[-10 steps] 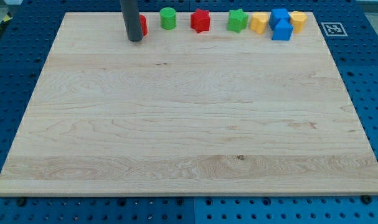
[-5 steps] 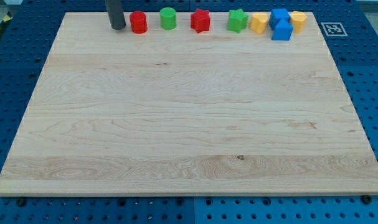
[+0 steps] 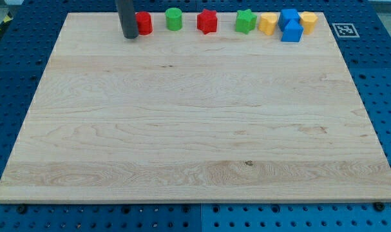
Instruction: Slide the red circle closer to the green circle
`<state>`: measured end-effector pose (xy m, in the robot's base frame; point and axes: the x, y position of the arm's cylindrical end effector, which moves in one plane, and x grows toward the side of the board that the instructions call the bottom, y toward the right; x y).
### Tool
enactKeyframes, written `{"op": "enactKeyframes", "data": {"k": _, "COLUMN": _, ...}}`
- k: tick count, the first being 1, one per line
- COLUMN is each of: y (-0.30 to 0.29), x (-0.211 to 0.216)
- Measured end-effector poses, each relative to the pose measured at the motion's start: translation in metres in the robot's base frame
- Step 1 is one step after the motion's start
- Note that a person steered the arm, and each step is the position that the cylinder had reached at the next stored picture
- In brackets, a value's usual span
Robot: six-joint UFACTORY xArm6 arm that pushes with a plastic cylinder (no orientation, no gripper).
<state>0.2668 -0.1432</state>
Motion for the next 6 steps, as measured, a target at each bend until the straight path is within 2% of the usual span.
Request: {"op": "enactKeyframes", "data": {"k": 6, "y": 0.002, "x": -0.021}}
